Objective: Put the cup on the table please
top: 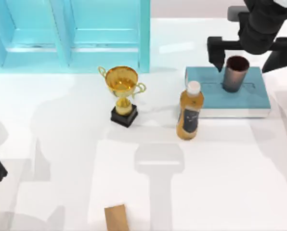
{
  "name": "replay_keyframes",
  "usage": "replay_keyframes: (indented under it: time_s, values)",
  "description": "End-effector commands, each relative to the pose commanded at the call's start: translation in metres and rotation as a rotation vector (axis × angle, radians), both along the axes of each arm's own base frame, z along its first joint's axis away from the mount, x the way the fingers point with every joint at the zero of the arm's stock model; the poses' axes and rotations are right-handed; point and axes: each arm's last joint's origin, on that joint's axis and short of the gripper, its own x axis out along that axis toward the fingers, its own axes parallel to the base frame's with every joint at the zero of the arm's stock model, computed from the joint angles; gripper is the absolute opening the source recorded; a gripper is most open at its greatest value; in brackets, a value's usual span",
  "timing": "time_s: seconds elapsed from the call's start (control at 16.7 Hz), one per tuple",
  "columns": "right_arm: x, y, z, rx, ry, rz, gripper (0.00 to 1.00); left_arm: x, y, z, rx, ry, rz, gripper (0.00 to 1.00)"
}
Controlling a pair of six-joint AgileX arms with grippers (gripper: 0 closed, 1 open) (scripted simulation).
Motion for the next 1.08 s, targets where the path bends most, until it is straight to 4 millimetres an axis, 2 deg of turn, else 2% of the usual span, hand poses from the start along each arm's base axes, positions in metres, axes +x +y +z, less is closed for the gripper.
replay_keyframes:
  time_s: [0.24, 1.02, 1.08]
  values:
    - [0.0, 0.0, -0.0003, 0.0, 0.0, 0.0, 1.0, 0.0, 0.0, 0.0, 0.0, 0.0, 0.0, 1.0]
    - [0.0, 0.0, -0.0003, 0.0, 0.0, 0.0, 0.02, 0.0, 0.0, 0.0, 0.0, 0.0, 0.0, 1.0]
    - [0.0, 0.0, -0.0003, 0.0, 0.0, 0.0, 0.0, 0.0, 0.0, 0.0, 0.0, 0.0, 0.0, 1.0]
